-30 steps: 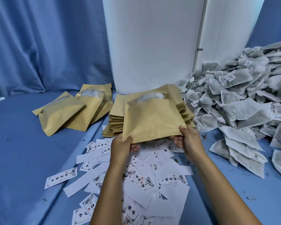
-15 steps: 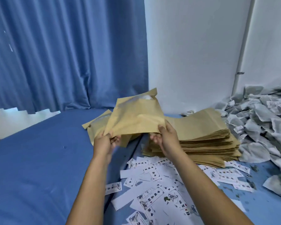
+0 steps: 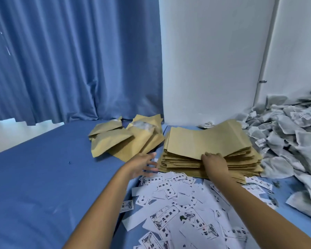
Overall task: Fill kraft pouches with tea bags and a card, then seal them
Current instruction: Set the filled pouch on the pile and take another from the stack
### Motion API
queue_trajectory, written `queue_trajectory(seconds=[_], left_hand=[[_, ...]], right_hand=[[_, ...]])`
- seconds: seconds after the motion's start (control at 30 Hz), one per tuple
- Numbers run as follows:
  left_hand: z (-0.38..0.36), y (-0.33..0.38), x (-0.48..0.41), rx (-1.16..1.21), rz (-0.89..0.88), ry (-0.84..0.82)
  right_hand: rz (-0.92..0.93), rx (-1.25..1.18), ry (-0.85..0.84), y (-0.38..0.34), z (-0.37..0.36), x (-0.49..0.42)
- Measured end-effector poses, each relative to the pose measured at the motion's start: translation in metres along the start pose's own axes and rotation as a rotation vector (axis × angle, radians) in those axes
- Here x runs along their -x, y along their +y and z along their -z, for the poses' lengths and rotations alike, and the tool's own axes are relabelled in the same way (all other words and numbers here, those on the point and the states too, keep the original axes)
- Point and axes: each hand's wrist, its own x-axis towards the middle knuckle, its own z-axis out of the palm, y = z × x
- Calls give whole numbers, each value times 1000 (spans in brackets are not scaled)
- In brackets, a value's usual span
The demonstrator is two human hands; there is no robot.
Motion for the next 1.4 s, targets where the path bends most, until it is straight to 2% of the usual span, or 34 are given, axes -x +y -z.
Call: queue_trajectory(seconds=[0.07, 0.17, 0.33, 0.6, 0.67, 0.73, 0.8, 0.9, 1.0, 1.07, 1.17, 1.23, 1.3, 1.33, 1.4], left_hand=[[-16, 8, -4, 0, -26, -4], [-40, 17, -13, -32, -57, 75], [-68, 17, -24, -71, -61, 96], [-90, 11, -23, -138, -151, 168], [-94, 12, -21, -193, -207, 235], [-99, 17, -18, -284, -350, 345], [-107, 25, -13, -330, -472, 385], [-133, 36, -8, -433, -462, 252], [-168, 27, -11, -629, -346, 97], [-188, 10, -15, -741, -313, 45], [-204, -19, -20, -763, -291, 42], [-207, -34, -20, -754, -285, 40], [-207, -44, -20, -719, -289, 75], [-206, -47, -19, -681, -292, 101], [-205, -49, -18, -597, -298, 147]], right_hand=[[31, 10, 43, 4, 3, 4], [34, -16, 88, 14, 10, 14], [-210, -76, 111, 39, 7, 21], [-37, 70, 154, 65, 18, 30], [-20, 72, 230, 65, 26, 34], [22, 23, 368, 61, 31, 42], [152, -26, 498, 50, 30, 56], [360, -135, 574, 24, 18, 95], [432, -324, 485, 5, 6, 135], [292, -504, 404, 4, -1, 146], [-231, -907, 301, 26, -7, 130], [-477, -1200, 59, 40, -11, 115], [-582, -1598, -172, 41, -14, 105], [-598, -1674, -230, 40, -16, 102], [-579, -1678, -266, 38, -22, 99]])
